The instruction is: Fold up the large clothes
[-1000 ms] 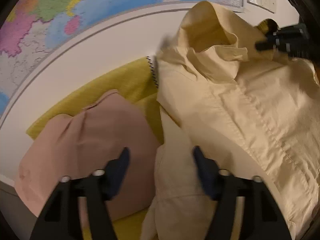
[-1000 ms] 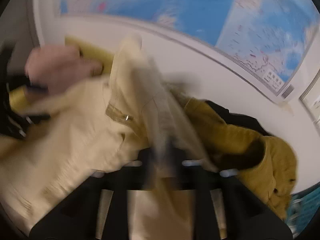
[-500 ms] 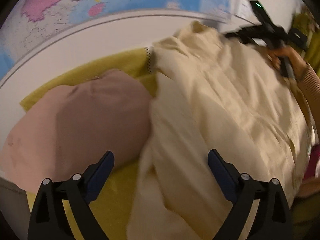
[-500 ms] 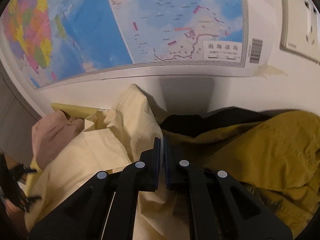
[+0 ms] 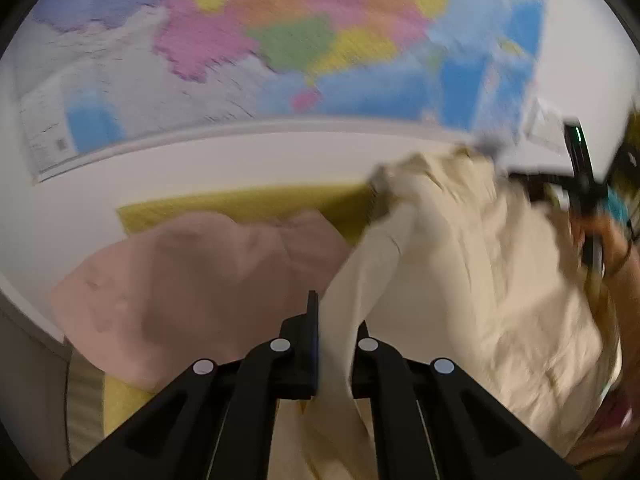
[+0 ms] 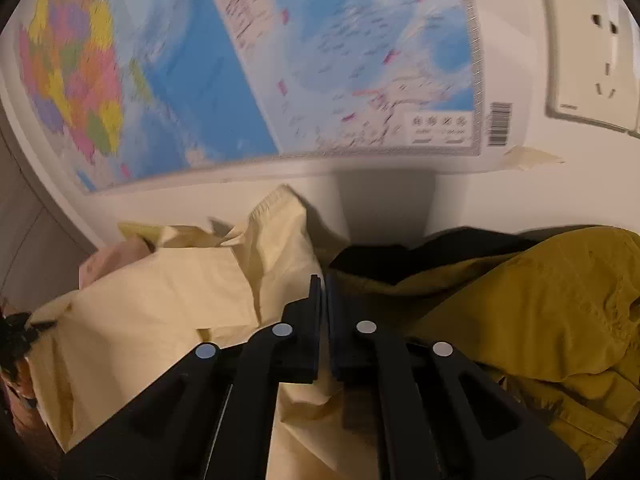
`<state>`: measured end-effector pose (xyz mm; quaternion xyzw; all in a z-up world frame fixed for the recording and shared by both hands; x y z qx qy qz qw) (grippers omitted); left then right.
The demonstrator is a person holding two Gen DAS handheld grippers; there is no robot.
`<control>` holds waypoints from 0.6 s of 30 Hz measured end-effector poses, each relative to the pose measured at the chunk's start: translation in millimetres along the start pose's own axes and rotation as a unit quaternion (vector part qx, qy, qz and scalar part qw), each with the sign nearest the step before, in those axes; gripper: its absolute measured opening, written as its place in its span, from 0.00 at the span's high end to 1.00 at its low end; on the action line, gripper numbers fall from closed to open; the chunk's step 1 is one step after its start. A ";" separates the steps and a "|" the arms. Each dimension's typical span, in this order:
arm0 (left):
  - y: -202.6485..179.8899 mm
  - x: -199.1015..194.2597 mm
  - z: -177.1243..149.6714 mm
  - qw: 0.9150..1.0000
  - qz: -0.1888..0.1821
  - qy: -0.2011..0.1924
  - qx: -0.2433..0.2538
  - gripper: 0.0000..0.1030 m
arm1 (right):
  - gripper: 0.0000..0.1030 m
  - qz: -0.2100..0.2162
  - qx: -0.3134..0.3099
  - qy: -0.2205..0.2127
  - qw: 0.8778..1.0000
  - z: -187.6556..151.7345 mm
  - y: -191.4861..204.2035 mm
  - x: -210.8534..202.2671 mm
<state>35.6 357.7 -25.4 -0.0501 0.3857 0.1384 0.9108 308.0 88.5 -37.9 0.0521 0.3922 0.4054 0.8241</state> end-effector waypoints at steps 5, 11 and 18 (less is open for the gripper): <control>24.7 75.4 -18.0 0.993 0.065 0.093 -0.027 0.83 | 0.98 -0.007 0.020 0.016 1.000 -5.3 -13.4 19.5; 36.4 93.6 -25.7 0.989 0.105 0.094 -0.054 0.44 | 0.33 -0.027 0.029 0.005 0.999 -3.8 -12.0 10.0; 7.9 7.5 -14.8 0.995 0.097 -0.019 0.001 0.15 | 0.16 0.027 0.003 -0.056 0.998 -18.7 20.6 -106.7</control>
Point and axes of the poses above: each gripper's, at about its wrist camera, not at the fingertips, and x roughly the way its jaws point, y to its left, z to its top, the point moved 10 cm from there along x, roughly the way its jaws point, and after that the axes turned 8 degrees about z, right-handed, at the moved point
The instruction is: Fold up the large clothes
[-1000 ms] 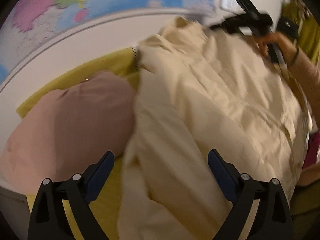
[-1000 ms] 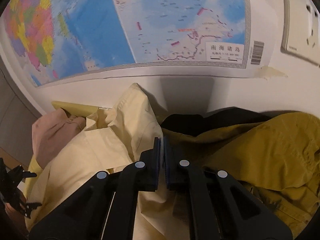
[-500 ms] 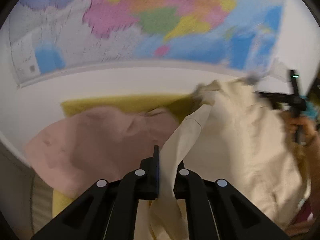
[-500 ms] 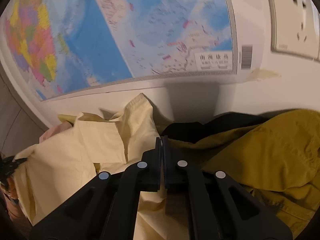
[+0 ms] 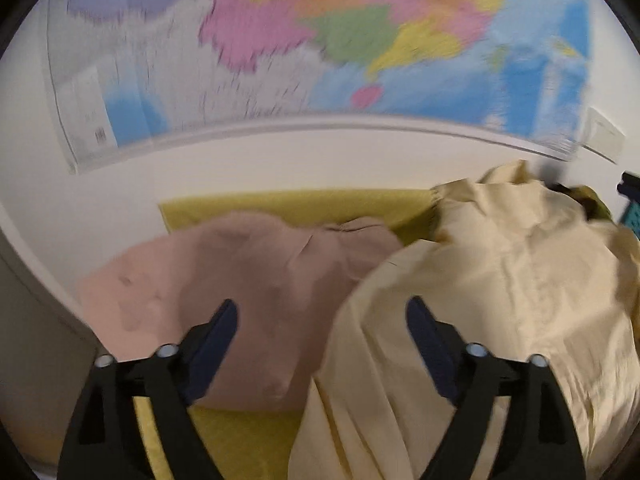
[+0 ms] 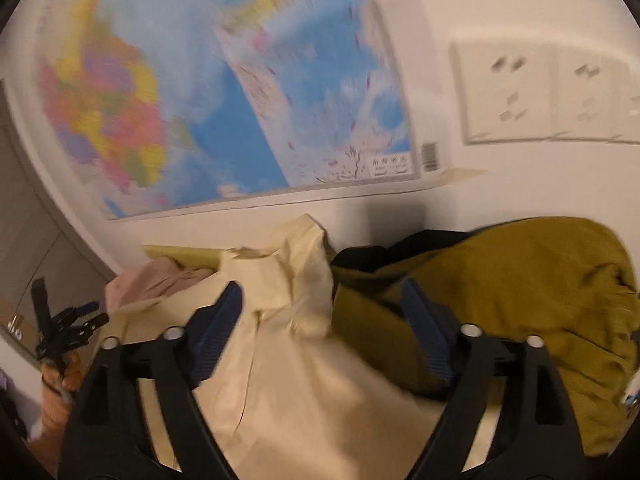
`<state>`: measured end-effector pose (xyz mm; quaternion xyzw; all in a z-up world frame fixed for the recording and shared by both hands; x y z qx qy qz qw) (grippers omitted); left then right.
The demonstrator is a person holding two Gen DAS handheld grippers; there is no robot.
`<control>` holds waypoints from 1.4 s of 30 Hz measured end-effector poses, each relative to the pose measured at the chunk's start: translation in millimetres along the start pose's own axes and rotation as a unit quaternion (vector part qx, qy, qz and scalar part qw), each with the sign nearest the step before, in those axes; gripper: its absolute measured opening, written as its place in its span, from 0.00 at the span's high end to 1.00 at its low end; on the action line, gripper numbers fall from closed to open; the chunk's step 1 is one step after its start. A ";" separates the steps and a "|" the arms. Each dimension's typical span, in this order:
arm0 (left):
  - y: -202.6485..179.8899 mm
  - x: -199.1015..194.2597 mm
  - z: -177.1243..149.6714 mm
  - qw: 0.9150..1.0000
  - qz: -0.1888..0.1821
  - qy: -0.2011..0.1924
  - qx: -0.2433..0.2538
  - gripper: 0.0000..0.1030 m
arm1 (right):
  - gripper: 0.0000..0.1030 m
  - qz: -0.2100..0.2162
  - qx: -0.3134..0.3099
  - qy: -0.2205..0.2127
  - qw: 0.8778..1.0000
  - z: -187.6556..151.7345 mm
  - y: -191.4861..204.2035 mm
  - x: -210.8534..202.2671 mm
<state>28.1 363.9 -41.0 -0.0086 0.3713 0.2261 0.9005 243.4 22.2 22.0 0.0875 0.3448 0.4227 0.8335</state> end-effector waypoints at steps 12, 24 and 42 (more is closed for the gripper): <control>-37.6 -53.4 -103.6 0.995 -0.071 0.004 0.064 0.07 | 0.11 0.016 -0.157 0.127 0.979 -206.7 92.0 -53.2; -12.9 -19.2 -177.3 0.993 -0.050 0.100 -0.029 0.85 | 0.42 -0.050 -0.262 0.187 0.945 -280.9 105.2 23.4; -50.3 -145.4 -178.4 0.986 -0.092 -0.085 0.115 0.21 | 0.25 -0.007 -0.200 0.095 0.975 -257.1 105.8 -38.7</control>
Point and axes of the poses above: each gripper's, at about its wrist camera, not at the fingertips, and x roughly the way its jaws point, y to its left, z to its top, the point moved 10 cm from there along x, roughly the way its jaws point, and after that the axes turned 8 degrees about z, right-handed, at the moved point
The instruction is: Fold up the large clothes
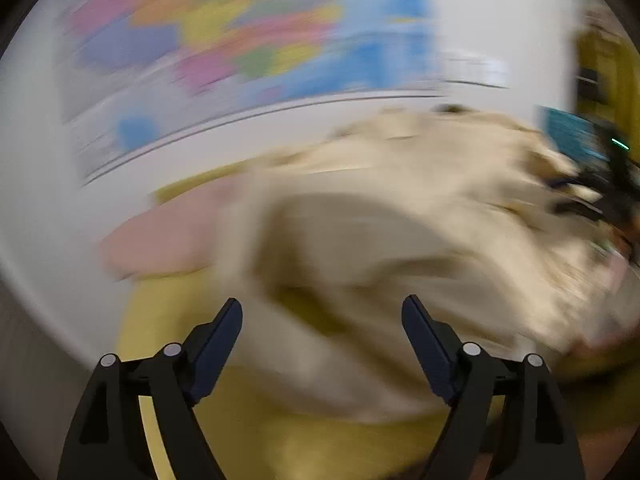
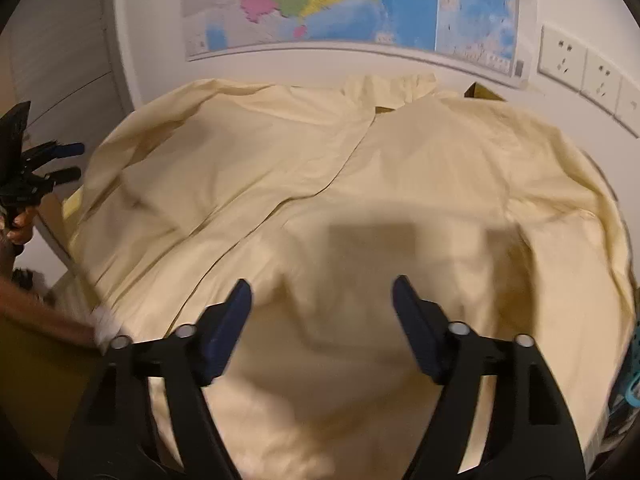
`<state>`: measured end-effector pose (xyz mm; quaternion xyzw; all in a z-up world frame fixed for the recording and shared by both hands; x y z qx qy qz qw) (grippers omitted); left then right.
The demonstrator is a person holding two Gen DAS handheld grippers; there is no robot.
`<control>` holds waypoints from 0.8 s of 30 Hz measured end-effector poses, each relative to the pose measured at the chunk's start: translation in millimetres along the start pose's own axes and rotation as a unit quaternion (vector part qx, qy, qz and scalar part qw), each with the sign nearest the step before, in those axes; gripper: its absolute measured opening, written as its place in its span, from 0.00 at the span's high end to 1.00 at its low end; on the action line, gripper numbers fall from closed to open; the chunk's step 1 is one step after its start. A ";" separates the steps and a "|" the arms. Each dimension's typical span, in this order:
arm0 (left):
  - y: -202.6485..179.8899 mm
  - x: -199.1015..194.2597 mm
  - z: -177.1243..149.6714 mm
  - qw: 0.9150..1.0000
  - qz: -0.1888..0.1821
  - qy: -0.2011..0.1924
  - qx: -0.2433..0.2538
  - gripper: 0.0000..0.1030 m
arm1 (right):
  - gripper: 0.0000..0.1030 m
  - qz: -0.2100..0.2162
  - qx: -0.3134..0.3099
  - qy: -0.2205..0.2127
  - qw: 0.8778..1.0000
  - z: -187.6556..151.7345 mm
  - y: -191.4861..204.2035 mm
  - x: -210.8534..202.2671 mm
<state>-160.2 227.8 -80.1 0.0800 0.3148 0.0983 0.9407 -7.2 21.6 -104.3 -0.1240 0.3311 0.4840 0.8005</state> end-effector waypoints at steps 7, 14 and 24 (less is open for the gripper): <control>-95.6 28.1 -14.8 0.991 -0.019 0.003 0.135 0.17 | 0.36 0.009 -0.019 0.045 0.999 -61.3 40.2 -18.1; -111.8 39.1 -15.6 0.980 -0.002 -0.012 0.197 0.19 | 0.56 0.081 0.037 0.072 0.993 -110.9 76.7 -4.2; -154.9 1.5 27.5 0.972 -0.085 -0.081 0.206 0.19 | 0.61 0.154 0.144 -0.087 0.974 -38.2 56.3 -24.6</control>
Point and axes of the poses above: each gripper's, at about its wrist camera, not at the fingertips, and x roughly the way its jaws point, y to its left, z to its top, the point moved 10 cm from there along x, roughly the way its jaws point, and after that the axes turned 8 degrees about z, right-handed, at the moved point
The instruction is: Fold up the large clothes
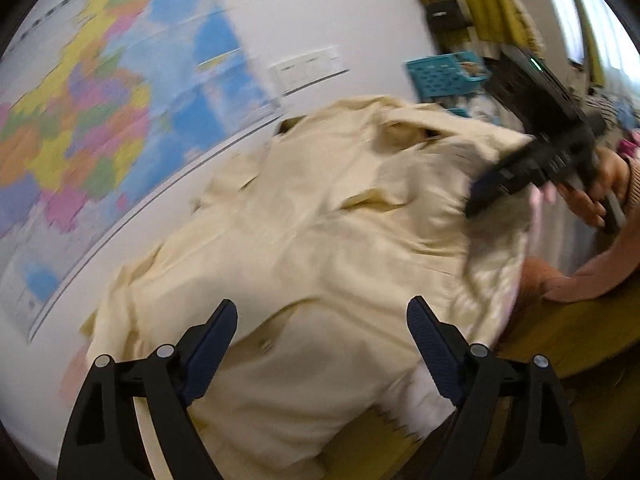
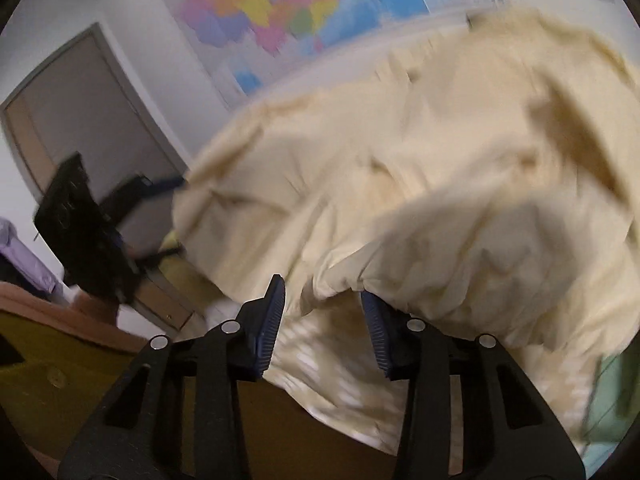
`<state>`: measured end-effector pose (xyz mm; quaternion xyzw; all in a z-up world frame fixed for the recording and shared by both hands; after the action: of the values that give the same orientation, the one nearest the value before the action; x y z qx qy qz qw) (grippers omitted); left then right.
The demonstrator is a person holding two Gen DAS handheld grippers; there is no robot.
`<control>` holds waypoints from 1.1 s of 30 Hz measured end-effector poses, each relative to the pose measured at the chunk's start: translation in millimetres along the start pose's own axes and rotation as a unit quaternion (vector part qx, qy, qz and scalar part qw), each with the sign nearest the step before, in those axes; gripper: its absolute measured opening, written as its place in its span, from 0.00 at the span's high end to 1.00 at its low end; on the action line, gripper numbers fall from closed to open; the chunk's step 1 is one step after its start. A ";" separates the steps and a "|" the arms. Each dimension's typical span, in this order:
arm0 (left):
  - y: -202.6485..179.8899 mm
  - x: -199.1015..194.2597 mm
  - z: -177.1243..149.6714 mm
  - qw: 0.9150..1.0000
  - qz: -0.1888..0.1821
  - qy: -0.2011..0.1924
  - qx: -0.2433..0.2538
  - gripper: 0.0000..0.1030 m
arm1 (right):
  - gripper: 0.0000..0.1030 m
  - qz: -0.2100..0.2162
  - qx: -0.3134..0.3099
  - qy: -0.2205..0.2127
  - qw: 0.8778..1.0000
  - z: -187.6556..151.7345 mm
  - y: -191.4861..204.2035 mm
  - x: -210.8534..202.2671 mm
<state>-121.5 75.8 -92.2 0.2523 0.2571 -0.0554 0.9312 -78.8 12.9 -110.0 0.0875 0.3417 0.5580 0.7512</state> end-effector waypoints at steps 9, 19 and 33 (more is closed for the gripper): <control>-38.2 66.3 12.8 0.997 -0.030 0.073 0.025 0.42 | 0.56 -0.042 -0.046 -0.011 0.998 42.1 -2.6 1.9; 48.0 63.3 66.1 0.998 0.042 0.036 -0.031 0.51 | 0.43 -0.197 -0.221 0.110 0.949 -12.6 -13.0 58.1; 59.9 76.7 68.0 0.996 0.058 0.051 -0.040 0.43 | 0.95 -0.232 -0.276 0.138 0.922 -18.0 -18.2 96.4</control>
<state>-10.8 95.8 -54.2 0.2319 0.2915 0.0224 0.9278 -61.8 88.4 -173.0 -0.2832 0.2852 0.4465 0.7995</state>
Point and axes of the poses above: each gripper's, at about its wrist camera, not at the fingertips, and x roughly the way its jaws point, y to its left, z to its top, the point moved 10 cm from there along x, roughly the way its jaws point, and after that the axes turned 8 degrees about z, right-handed, at the moved point
